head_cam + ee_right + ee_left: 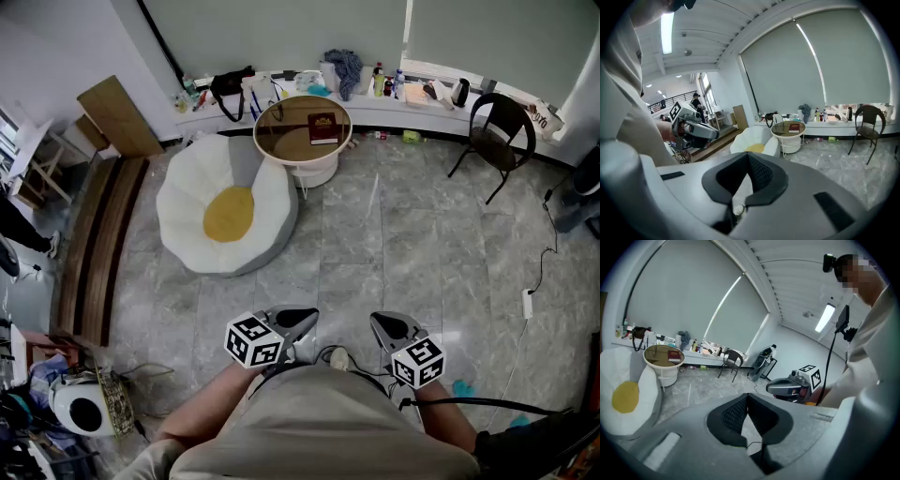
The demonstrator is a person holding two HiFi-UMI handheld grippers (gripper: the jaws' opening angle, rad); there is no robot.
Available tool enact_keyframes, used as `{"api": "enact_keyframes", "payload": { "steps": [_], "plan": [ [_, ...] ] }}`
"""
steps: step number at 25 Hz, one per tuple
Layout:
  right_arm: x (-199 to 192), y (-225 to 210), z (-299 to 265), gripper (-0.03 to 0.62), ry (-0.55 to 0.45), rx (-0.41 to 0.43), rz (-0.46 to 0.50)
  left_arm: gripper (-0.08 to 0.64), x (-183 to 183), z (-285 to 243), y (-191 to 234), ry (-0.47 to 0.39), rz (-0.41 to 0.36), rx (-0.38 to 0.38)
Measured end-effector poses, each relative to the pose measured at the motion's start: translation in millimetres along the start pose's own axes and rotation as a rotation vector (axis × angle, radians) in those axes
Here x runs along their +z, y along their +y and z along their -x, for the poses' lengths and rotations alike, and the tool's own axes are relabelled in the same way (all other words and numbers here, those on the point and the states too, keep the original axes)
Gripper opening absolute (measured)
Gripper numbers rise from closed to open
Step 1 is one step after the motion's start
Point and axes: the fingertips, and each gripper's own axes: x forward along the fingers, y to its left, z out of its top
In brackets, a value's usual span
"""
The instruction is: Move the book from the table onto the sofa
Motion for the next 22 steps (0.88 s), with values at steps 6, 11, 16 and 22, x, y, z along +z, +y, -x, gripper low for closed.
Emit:
{"api": "enact_keyframes", "payload": {
  "steps": [6,11,16,22],
  "plan": [
    [5.7,-19.9,-29.4,0.012,0.024,0.046,0.030,0.009,16.6,5.1,25.1,-0.049,0.007,0.073],
    [22.3,-37.4,-79.3,0.012,0.041,0.069,0.031,0.009,30.9,13.1,72.8,-0.070,0.039,0.112],
    [48.0,-69.1,-148.9,0.012,0.071,0.039,-0.020,0.009,61.1,7.7,156.8,-0.100,0.055,0.099],
    [115.8,-94.0,-243.7,0.019,0.096,-0.020,-0.064,0.057,130.3,8.6,270.0,-0.089,0.039,0.013]
  ]
}}
